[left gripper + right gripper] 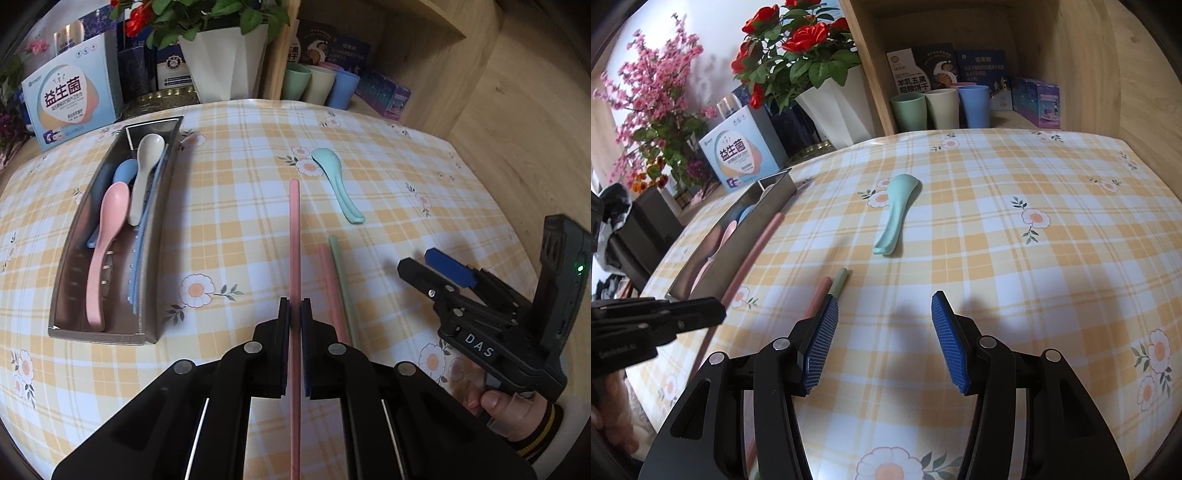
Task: Organize utensils
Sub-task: 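Grasp the mint spoon by its handle with the right tool while the left tool holds the pink chopstick, then place the pink chopstick in the tray, open the left tool while the right holds the mint spoon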
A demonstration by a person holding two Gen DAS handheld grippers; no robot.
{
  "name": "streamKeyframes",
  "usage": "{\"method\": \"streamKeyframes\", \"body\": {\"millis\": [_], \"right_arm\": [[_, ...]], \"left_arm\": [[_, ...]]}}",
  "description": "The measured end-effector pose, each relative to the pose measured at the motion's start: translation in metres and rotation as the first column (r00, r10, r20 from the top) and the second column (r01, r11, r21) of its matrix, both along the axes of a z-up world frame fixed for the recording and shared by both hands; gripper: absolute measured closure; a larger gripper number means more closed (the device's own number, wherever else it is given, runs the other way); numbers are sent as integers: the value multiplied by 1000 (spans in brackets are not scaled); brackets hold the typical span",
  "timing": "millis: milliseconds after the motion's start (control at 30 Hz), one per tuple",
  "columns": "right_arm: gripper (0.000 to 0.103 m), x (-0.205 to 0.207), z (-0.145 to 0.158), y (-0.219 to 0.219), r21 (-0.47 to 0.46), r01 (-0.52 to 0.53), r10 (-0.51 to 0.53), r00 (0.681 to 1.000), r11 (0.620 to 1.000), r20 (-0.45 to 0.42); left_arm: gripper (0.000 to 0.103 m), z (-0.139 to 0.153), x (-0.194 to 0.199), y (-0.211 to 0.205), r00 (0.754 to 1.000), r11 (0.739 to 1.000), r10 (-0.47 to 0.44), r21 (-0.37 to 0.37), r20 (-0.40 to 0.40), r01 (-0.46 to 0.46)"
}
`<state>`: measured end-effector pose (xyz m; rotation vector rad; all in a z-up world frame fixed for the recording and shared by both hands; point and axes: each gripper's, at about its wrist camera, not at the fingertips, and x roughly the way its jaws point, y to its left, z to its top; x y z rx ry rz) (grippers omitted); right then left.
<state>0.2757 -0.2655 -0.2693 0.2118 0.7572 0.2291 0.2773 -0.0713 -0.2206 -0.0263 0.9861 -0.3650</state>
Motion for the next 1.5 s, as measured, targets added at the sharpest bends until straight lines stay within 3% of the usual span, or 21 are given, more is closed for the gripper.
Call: {"method": "streamKeyframes", "body": {"millis": [233,400,633,833,900,1033,1067,1100,1267,1333,1500], "right_arm": [[51,18,0,-9,37,21,-18,995,999,-97],[51,53,9,-4,49,10,-3,991,999,-136],[52,131,1,25,-80,21,-36,979,997,-198],[55,166,-11,40,-173,60,-101,967,983,-235],[63,170,-12,46,-221,60,-111,967,973,-228],[65,174,-12,51,-261,58,-119,967,964,-226],[69,174,-11,51,-259,57,-119,966,964,-228],[80,174,-11,52,-257,56,-117,967,965,-228],[82,168,-10,53,-237,79,-133,966,968,-221],[82,159,-5,55,-222,84,-125,976,971,-180],[82,132,19,58,-101,72,-83,991,992,-104]], "left_arm": [[97,22,0,27,997,998,40,-41,61,-38],[97,39,7,54,991,993,92,-81,99,-84],[97,46,14,92,982,981,160,-126,105,-146],[97,43,20,115,974,970,204,-153,95,-188],[97,41,21,119,974,968,208,-162,90,-192],[97,37,24,122,975,966,209,-175,79,-193],[97,35,24,122,975,965,208,-177,75,-192],[97,34,25,123,976,965,207,-181,71,-192],[97,30,25,126,976,960,211,-197,50,-198],[97,30,24,129,975,959,214,-201,50,-200],[97,28,25,134,973,956,227,-199,35,-215]]}}
